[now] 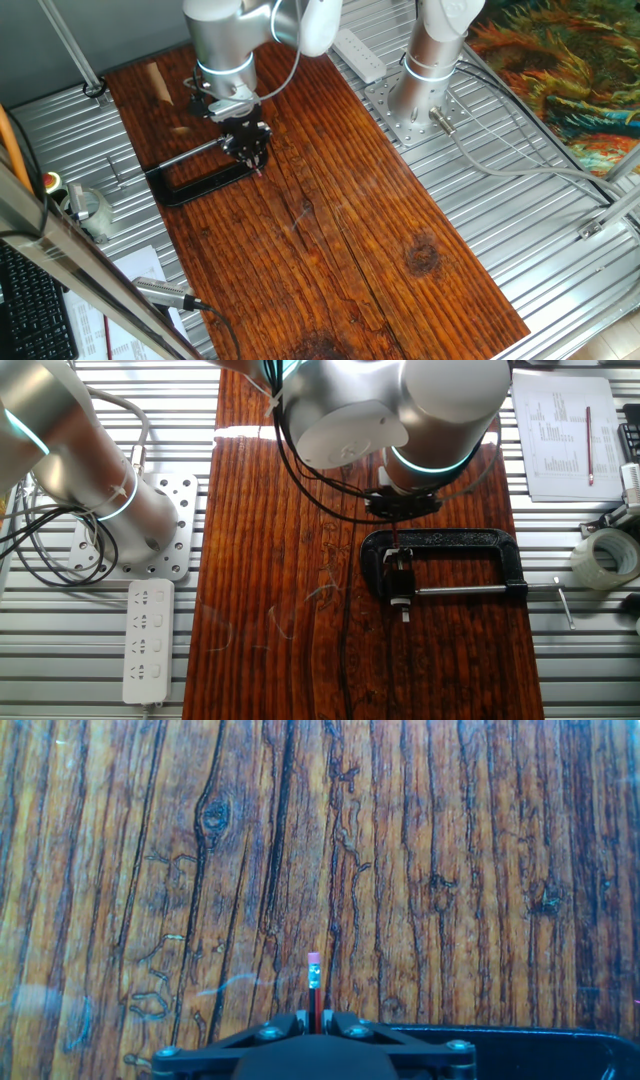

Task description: Insert the pencil into the pencil sharpener

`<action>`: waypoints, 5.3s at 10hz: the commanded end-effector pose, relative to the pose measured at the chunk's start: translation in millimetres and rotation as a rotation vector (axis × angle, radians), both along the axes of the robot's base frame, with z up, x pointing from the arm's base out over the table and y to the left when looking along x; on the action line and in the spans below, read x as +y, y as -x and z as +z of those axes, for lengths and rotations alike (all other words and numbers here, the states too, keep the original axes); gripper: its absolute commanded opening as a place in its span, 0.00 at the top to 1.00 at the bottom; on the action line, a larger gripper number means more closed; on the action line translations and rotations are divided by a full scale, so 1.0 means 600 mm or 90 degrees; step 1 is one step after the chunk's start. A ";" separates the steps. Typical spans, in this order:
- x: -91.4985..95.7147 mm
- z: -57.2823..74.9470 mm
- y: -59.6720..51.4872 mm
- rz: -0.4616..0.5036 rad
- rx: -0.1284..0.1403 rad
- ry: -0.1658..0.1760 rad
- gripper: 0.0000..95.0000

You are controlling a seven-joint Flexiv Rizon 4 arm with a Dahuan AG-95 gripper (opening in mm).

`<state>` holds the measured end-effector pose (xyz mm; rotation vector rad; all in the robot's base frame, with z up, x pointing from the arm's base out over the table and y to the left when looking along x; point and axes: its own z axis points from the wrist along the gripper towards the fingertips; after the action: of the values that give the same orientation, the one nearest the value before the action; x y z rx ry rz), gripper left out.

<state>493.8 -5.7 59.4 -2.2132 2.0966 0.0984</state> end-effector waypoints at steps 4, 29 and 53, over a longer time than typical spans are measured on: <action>0.001 0.001 -0.005 0.005 0.002 0.015 0.80; 0.027 0.124 -0.048 -0.943 0.030 0.077 1.00; -0.001 0.138 -0.032 -1.141 0.085 0.040 1.00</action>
<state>515.2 -6.7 141.4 0.2902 3.1605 0.0198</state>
